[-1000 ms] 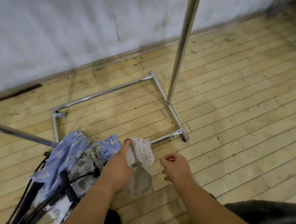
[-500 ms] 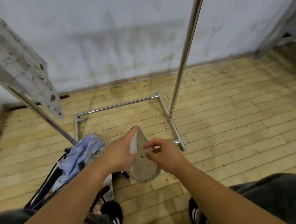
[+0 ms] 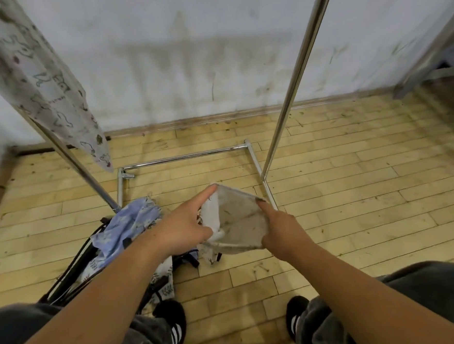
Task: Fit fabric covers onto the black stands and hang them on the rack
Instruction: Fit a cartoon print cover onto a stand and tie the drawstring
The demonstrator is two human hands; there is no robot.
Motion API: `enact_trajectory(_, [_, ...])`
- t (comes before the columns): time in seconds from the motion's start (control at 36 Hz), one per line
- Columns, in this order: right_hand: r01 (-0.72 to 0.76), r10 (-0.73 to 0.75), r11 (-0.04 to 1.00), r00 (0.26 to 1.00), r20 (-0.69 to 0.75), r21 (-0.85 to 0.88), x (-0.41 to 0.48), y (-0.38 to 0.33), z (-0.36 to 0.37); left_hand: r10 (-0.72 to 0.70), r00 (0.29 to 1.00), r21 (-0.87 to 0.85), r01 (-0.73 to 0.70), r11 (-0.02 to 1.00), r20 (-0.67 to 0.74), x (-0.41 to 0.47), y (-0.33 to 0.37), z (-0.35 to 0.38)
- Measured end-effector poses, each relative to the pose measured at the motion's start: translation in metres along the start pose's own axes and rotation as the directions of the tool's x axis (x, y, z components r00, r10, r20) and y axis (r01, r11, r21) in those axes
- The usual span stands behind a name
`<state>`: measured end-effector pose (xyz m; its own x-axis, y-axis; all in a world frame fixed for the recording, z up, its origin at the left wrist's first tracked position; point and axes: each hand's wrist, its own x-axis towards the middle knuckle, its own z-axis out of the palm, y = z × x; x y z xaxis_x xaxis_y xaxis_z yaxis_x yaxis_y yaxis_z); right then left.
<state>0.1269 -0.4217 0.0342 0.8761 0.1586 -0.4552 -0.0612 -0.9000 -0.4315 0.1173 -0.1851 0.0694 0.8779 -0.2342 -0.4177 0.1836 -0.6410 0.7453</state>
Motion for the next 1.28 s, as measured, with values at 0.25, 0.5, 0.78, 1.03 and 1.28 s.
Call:
enact_trajectory(0.25, [0.031,-0.035,0.995,0.999,0.041,0.091,0.011,-0.014,0.013,-0.228,0.974,-0.107,0.227,0.968,0.004,0.026,-0.055,-0.012])
enact_trajectory(0.5, [-0.008,0.006,1.000,0.993,0.119,0.018,0.038,-0.014,0.041,-0.538,0.832,-0.193,0.511,0.838,-0.132,0.037,-0.156,-0.029])
enact_trajectory(0.78, [-0.045,0.042,0.999,0.984,0.174,0.015,0.062,-0.007,0.079,-0.739,0.669,-0.180,0.720,0.670,-0.077,0.059,-0.222,-0.008])
enact_trajectory(1.03, [-0.045,0.031,0.997,0.973,0.230,0.056,0.065,-0.013,0.104,-0.873,0.487,-0.281,0.837,0.470,-0.010,0.065,-0.320,0.029])
enact_trajectory(1.28, [-0.030,0.033,0.999,0.948,0.315,-0.012,0.069,-0.019,0.109,-0.859,0.510,-0.441,0.764,0.471,-0.035,0.065,-0.315,0.028])
